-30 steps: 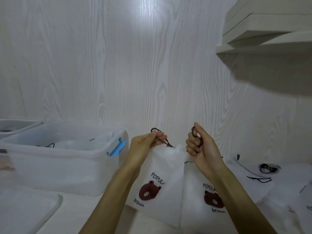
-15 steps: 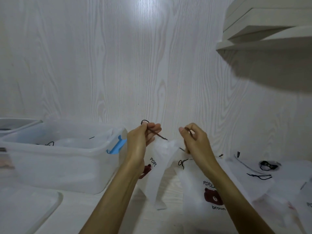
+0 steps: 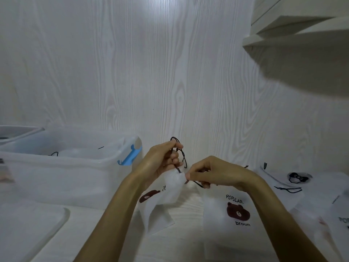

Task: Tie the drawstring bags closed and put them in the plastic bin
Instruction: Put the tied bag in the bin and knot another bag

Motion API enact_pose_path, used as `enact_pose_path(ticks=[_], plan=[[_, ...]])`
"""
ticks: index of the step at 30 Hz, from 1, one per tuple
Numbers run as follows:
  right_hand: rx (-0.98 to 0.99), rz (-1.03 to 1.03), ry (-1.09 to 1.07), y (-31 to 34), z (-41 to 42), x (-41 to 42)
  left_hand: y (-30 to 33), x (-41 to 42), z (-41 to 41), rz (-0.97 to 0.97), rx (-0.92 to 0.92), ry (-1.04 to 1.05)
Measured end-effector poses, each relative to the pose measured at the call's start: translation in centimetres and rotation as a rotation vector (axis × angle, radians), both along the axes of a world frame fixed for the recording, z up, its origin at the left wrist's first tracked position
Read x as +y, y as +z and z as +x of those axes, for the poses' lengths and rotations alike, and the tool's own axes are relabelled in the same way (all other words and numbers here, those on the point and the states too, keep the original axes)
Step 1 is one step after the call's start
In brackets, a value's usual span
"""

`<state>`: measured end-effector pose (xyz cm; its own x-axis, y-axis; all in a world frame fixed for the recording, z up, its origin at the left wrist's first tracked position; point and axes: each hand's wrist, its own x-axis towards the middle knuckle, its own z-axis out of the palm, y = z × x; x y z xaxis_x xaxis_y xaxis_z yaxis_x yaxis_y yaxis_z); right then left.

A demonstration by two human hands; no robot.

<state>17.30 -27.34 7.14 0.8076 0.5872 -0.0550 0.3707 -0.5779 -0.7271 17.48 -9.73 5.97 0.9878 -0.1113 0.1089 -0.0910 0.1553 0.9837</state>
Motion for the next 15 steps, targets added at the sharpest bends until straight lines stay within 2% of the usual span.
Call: enact_pose_path(ticks=[4, 8, 12, 15], plan=[[0.056, 0.004, 0.02, -0.2, 0.2, -0.4, 0.2, 0.6, 0.2, 0.14, -0.006, 0.024], [0.08, 0.134, -0.052, -0.3, 0.4, -1.0, 0.2, 0.9, 0.1, 0.32, -0.004, -0.012], [0.115, 0.388, -0.171, -1.2, 1.3, -0.1, -0.2, 0.5, 0.3, 0.299, 0.021, -0.03], [0.215, 0.609, -0.14, -1.8, 1.7, 0.5, -0.4, -0.1, 0.5, 0.238, 0.019, 0.011]])
